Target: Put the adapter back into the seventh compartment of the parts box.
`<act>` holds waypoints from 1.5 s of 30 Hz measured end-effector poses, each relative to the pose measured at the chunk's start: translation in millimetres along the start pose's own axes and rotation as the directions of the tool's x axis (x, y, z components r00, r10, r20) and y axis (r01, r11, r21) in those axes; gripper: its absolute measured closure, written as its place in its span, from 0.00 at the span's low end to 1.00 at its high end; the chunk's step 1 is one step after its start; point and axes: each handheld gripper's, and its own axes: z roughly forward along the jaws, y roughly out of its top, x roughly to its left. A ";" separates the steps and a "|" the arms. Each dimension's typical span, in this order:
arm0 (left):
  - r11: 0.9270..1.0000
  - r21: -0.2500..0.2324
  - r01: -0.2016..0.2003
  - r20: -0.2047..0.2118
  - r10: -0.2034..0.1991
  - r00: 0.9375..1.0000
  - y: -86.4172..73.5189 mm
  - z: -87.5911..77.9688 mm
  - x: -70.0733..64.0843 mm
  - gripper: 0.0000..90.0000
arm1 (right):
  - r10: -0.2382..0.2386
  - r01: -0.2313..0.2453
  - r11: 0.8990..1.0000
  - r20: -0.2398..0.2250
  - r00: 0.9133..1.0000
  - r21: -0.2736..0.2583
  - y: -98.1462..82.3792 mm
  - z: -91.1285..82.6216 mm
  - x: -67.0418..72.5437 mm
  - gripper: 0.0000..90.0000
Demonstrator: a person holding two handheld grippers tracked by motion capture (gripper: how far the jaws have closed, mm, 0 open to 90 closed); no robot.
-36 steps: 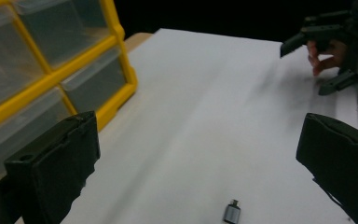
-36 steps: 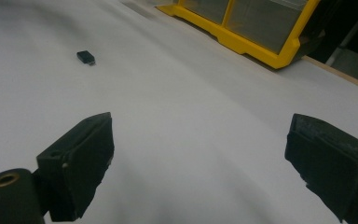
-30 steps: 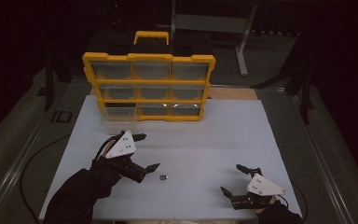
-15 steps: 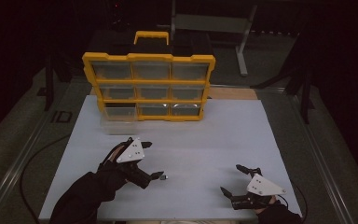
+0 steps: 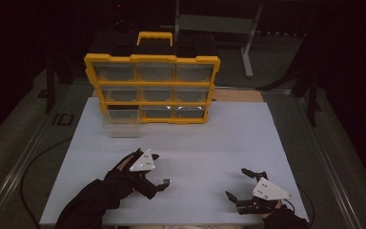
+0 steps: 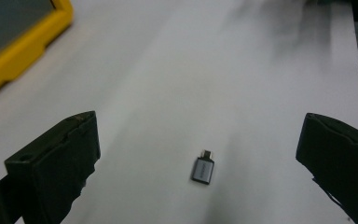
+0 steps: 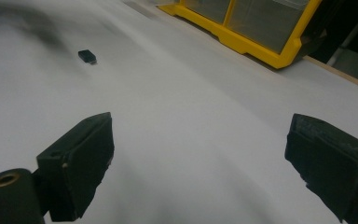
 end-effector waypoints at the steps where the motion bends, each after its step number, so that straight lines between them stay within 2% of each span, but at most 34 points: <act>1: 1.000 0.006 0.002 0.007 -0.003 1.000 -1.3 2.0 0.0 0.00 | 0.000 0.000 1.000 0.000 1.000 0.000 0.0 0.0 0.0 0.09; 12: 0.997 0.074 0.000 0.056 -0.004 0.998 -12.9 21.4 -1.4 0.00 | 0.000 0.000 1.000 -0.001 1.000 0.000 0.1 -0.1 0.3 0.09; 16: 0.995 0.100 0.011 0.067 -0.018 0.998 -16.4 26.6 -0.7 0.01 | 0.000 0.000 1.000 -0.001 1.000 0.001 -0.1 0.0 0.3 0.09; 21: 0.993 0.118 0.010 0.076 -0.019 0.997 -18.7 30.0 1.1 0.03 | 0.000 0.000 1.000 -0.001 1.000 0.000 -0.1 0.3 0.4 0.09; 26: 0.989 0.146 -0.005 0.060 -0.004 0.998 -18.2 33.2 -0.4 0.05 | 0.001 -0.001 1.000 -0.002 1.000 0.001 -0.2 0.3 0.3 0.09; 33: 0.986 0.165 -0.014 0.057 0.005 0.998 -18.2 36.2 -0.6 0.16 | 0.003 -0.003 1.000 -0.007 1.000 0.001 -0.3 0.4 0.3 0.09; 36: 0.985 0.170 -0.014 0.060 0.004 0.998 -18.2 36.7 -0.4 0.17 | 0.002 -0.002 1.000 -0.008 1.000 0.002 -0.4 0.6 0.6 0.09; 45: 0.983 0.184 -0.019 0.072 0.005 0.997 -18.3 37.5 0.3 0.42 | 0.003 -0.003 1.000 -0.007 1.000 0.003 -0.1 0.3 0.5 0.09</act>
